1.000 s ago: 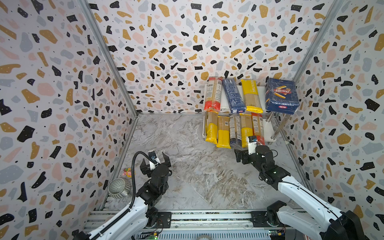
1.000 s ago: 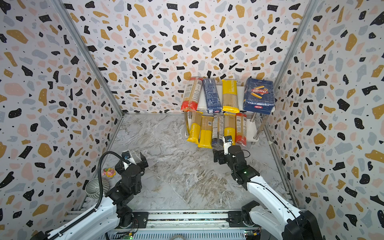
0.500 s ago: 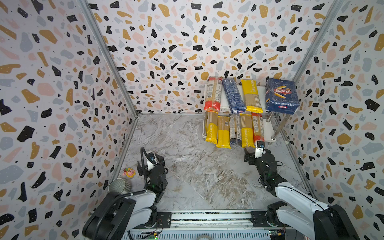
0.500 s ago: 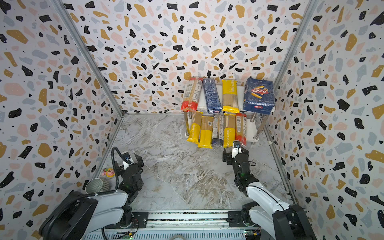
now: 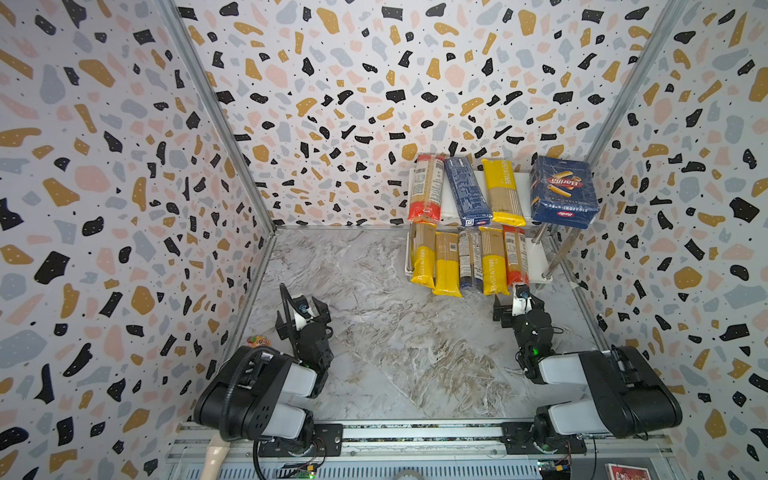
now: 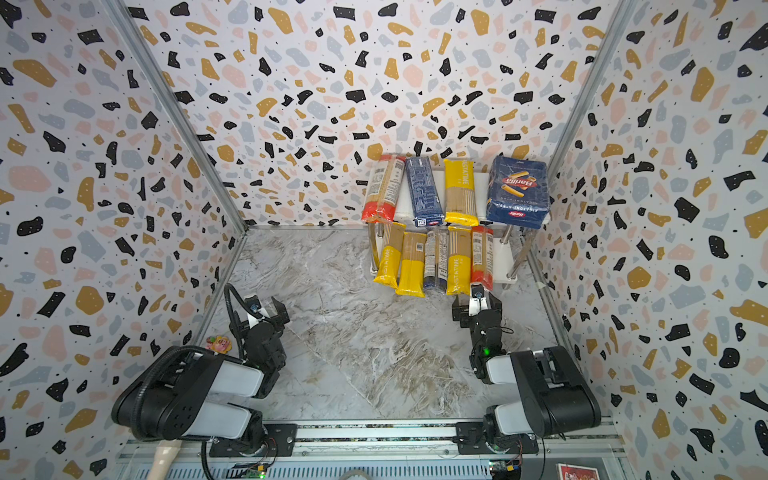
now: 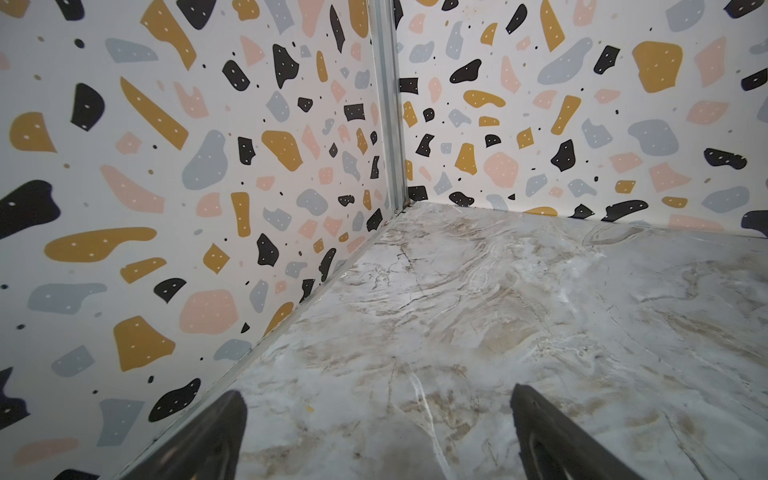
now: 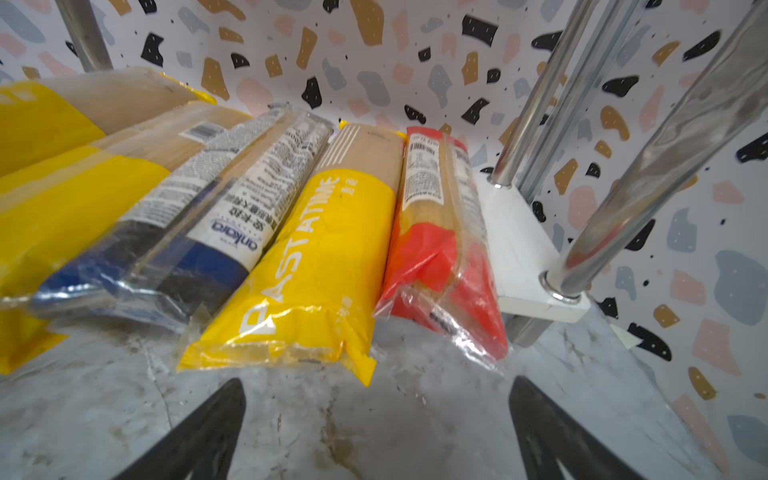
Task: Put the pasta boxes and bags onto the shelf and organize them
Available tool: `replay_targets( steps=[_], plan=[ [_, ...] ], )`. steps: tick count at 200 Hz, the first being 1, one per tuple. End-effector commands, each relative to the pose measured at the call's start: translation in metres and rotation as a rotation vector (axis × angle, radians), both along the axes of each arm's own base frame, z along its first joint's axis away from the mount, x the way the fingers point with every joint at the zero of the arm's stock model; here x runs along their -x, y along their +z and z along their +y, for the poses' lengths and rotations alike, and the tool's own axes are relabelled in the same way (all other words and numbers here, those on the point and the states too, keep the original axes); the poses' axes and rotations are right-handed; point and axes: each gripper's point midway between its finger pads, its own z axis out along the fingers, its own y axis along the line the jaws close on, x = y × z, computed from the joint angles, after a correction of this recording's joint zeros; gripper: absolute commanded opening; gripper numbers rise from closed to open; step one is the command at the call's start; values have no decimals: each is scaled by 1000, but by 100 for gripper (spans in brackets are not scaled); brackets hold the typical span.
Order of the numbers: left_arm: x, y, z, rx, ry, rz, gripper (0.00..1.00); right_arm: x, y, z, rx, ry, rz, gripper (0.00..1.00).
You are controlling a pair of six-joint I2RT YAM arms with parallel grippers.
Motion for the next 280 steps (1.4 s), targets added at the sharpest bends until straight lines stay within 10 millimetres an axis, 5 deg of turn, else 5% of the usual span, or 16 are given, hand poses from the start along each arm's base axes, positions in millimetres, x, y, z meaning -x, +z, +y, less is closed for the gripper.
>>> replay_targets(
  steps=[1, 40, 280],
  plan=[
    [-14, 14, -4, 17, -32, -64, 100, -5, 17, -5, -67, 27, -93, 99],
    [-34, 5, 0, 70, -95, 2, 100, -14, 11, -2, -84, 73, -52, 99],
    [-31, 7, 2, 74, -85, -14, 100, -12, 12, -2, -75, 66, -59, 99]
  ],
)
